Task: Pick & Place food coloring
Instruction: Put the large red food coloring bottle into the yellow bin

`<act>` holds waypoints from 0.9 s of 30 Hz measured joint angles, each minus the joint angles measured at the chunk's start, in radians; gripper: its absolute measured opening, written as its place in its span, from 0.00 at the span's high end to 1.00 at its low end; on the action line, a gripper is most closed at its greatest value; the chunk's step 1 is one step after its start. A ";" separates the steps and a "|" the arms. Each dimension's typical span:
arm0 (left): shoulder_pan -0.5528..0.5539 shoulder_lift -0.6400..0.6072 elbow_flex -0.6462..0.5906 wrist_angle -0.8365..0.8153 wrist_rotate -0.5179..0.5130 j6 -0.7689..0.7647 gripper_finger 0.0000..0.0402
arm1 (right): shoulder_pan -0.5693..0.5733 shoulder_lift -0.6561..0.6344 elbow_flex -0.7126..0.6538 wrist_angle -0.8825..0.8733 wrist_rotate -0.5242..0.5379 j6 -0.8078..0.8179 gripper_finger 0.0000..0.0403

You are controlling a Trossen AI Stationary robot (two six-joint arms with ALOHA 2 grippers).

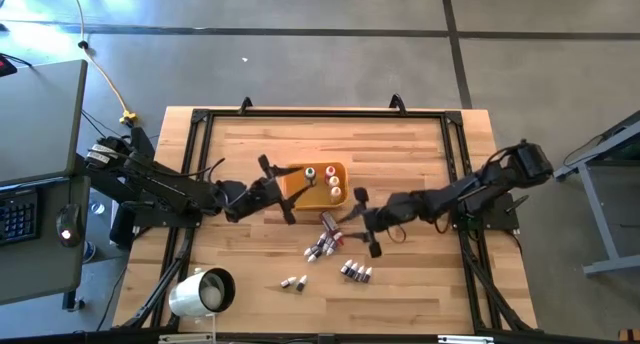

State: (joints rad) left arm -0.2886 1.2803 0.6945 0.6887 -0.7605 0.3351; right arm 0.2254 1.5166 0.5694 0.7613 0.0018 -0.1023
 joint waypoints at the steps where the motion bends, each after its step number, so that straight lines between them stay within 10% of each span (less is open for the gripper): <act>1: 0.000 0.000 0.000 -0.006 0.038 0.000 0.45 | 0.017 0.000 0.000 -0.033 0.014 0.028 0.60; 18: -0.001 0.051 0.028 -0.175 0.588 0.177 0.45 | 0.096 -0.090 -0.001 -0.626 0.084 0.099 0.60; 27: 0.001 0.298 0.493 -0.920 0.560 0.135 0.45 | 0.090 -0.418 -0.002 -0.786 0.198 0.102 0.60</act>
State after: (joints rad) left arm -0.2874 1.5786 1.1879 -0.2313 -0.2010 0.4701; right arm 0.3149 1.0988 0.5678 -0.0249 0.2001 -0.0006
